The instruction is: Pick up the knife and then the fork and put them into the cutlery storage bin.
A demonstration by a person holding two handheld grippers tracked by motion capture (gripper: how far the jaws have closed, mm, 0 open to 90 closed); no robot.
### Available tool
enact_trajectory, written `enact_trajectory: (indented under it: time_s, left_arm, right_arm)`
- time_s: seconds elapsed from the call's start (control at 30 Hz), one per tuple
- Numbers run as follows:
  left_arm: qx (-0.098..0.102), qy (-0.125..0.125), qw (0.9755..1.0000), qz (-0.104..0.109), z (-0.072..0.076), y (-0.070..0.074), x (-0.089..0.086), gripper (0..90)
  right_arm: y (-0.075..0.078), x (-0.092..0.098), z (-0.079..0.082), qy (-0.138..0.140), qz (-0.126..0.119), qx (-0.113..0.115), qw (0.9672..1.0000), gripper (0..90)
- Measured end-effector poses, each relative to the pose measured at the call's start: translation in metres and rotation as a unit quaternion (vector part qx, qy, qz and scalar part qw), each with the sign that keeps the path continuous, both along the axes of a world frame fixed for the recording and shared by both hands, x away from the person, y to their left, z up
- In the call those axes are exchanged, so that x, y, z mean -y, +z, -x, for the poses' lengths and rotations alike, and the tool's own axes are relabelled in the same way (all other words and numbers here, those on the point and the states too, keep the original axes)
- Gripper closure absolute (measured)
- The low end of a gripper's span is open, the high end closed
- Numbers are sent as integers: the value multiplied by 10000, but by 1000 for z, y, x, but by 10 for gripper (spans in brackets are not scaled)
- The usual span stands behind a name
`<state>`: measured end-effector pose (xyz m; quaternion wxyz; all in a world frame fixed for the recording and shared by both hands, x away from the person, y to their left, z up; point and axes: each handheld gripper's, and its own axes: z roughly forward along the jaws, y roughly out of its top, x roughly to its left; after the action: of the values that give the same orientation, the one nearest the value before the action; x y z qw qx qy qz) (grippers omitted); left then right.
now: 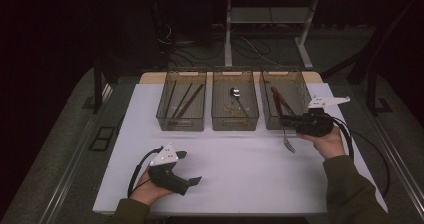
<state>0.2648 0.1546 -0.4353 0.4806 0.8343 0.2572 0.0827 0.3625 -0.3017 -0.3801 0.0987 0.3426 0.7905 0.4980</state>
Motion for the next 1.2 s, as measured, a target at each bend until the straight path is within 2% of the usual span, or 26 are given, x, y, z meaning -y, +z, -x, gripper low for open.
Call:
enact_trajectory:
  time_s: [0.1,0.27,0.43,0.53,0.7,0.93,1.2]
  left_arm:
    - [1,1,10000,0,0,0,0,8]
    - [4,-4,10000,2,0,0,0,8]
    - [-17,11,10000,1,0,0,-1,8]
    - [-33,11,10000,-4,-1,0,-1,8]
    - [-49,37,10000,42,0,-1,1,8]
    - [-51,37,10000,55,0,0,0,8]
    - [-24,22,10000,91,0,0,-1,8]
  right_arm:
    - [2,4,1,-246,-92,131,9996,771]
    - [5,10,3,-548,-170,224,9981,771]
    - [10,13,4,-962,-226,430,9942,770]
    - [14,15,4,-1065,-285,503,9926,770]
    - [26,16,0,-1254,-234,623,9899,770]
    - [42,15,-18,-1625,-158,711,9840,770]
    - [54,14,-46,-1994,26,760,9770,770]
